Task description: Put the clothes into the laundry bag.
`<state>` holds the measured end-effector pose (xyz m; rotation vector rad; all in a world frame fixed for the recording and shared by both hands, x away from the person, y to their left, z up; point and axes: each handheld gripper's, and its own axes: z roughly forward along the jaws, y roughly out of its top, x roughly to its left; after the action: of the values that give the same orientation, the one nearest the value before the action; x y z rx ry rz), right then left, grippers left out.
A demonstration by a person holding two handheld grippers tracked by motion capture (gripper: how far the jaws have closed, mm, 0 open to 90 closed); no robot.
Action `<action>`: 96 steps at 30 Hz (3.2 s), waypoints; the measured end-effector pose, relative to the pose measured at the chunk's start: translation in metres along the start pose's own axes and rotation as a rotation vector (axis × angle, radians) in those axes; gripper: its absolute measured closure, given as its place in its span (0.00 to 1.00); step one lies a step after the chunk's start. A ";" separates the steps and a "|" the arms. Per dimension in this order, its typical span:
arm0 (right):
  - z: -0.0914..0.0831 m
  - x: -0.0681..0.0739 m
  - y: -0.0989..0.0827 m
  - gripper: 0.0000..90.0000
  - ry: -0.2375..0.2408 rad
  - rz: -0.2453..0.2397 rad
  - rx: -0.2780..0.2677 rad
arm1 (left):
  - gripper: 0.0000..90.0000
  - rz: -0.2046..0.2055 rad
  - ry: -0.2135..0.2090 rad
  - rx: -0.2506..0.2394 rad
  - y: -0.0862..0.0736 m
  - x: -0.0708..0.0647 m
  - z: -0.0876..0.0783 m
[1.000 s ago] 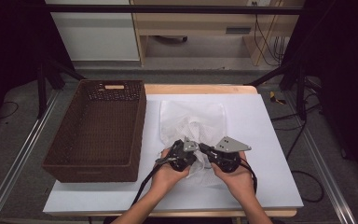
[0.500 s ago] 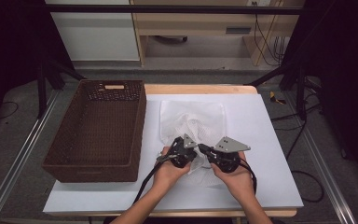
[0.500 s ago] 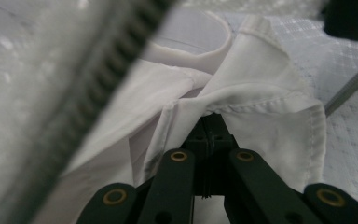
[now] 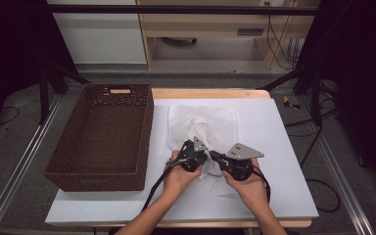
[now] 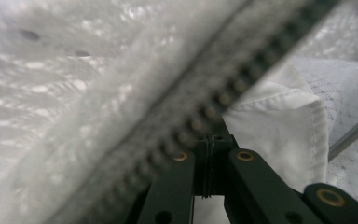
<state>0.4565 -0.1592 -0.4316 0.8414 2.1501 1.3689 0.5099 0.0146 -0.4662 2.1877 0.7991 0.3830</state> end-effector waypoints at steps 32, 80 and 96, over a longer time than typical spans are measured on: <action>0.004 -0.010 -0.003 0.99 0.001 0.068 -0.002 | 1.00 0.010 0.058 -0.021 0.013 0.008 0.022; 0.005 -0.021 -0.008 0.99 -0.014 0.085 0.010 | 1.00 -0.037 0.126 -0.088 0.022 0.017 0.047; 0.008 -0.024 -0.010 0.99 -0.024 0.089 0.026 | 1.00 -0.026 0.109 -0.109 0.016 0.011 0.027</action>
<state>0.4760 -0.1743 -0.4425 0.9692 2.1399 1.3695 0.5385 -0.0018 -0.4723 2.0670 0.8449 0.5244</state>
